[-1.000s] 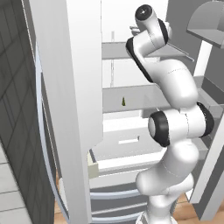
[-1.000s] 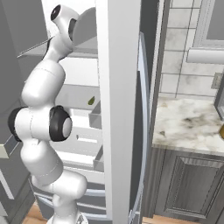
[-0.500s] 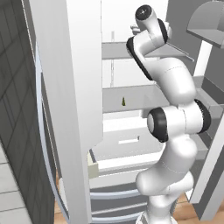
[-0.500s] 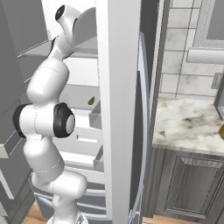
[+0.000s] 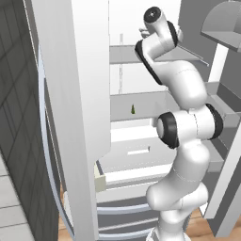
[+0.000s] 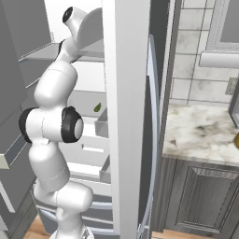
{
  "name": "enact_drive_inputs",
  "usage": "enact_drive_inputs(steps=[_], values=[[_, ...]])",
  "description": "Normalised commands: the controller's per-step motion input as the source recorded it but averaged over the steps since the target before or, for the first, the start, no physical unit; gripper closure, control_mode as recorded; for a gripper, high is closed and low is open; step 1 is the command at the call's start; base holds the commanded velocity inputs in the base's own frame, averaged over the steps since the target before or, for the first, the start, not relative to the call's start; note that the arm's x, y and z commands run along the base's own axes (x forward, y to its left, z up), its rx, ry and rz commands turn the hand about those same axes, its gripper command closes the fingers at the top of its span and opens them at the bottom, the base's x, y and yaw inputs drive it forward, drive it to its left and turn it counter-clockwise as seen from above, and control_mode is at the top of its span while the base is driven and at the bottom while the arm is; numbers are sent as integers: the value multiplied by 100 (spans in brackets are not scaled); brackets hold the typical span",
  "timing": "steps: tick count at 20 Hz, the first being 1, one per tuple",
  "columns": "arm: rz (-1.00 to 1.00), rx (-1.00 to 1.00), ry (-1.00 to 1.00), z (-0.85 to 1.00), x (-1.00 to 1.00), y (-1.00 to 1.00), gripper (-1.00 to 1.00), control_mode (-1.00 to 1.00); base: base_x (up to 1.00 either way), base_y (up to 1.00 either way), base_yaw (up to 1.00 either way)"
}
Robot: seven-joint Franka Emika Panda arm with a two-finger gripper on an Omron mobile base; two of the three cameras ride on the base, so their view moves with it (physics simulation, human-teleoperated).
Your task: Move the lemon wedge and mustard from the top shelf to the second highest shelf to make space. Then, place the pitcher from the counter on the cleared top shelf.
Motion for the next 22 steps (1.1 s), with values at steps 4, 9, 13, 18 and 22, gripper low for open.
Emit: enact_drive_inputs(steps=[4, 9, 13, 18, 22], values=[[-1, 0, 0, -3, 18, -4, -100, -100, 0, 0, 0], [0, 0, 0, -3, 15, -8, -100, -100, 0, 0, 0], [0, 0, 0, -3, 11, -11, -100, -100, 0, 0, 0], [0, 0, 0, -4, 8, -11, -100, -100, 0, 0, 0], [0, 0, 0, -6, 7, -11, -100, -100, 0, 0, 0]])
